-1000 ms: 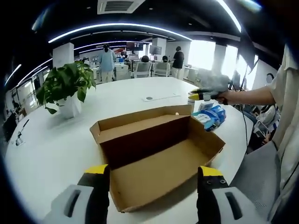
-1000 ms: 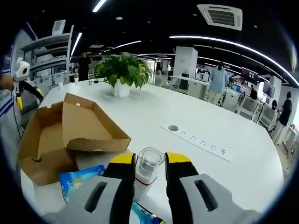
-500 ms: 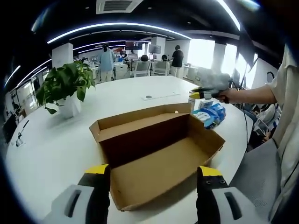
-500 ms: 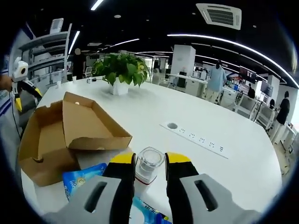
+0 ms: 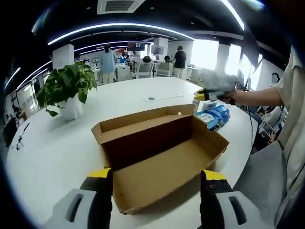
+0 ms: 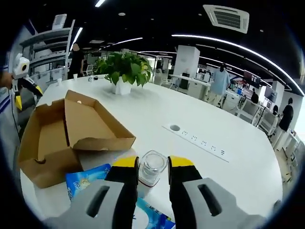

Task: Operate the shoe box by opening the lid, removing the specified soft item, and placing it in the target area until the item is outside and the box remains undamaged.

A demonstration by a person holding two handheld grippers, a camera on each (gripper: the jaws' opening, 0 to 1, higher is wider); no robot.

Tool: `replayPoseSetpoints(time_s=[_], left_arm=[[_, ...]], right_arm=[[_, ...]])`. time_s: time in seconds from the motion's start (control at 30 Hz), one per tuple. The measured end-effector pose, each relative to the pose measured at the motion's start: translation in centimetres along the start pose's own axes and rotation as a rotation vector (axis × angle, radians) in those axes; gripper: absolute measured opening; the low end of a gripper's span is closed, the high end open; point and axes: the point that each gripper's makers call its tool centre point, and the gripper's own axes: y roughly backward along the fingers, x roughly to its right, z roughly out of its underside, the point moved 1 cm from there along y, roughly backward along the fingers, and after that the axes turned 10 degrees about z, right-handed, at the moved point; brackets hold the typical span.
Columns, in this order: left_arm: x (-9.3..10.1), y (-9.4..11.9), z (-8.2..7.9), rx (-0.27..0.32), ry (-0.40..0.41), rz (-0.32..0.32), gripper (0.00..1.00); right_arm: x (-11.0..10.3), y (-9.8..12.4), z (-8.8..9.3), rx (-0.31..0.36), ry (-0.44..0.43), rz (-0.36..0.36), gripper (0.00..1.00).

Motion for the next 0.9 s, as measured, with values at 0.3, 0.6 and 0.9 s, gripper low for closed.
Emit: replayPoseSetpoints(time_s=[0.3, 0.6, 0.9], left_arm=[[-0.5, 0.3, 0.2, -0.002, 0.002, -0.014, 0.77], [-0.9, 0.4, 0.4, -0.006, 0.003, -0.022, 0.77], [-1.1, 0.6, 0.6, -0.007, 0.007, -0.028, 0.77]], right_arm=[[0.6, -0.4, 0.3, -0.025, 0.004, 0.041, 0.21], [0.1, -0.4, 0.2, -0.028, -0.002, 0.034, 0.22], [0.0, -0.3, -0.3, -0.021, -0.007, 0.034, 0.22]])
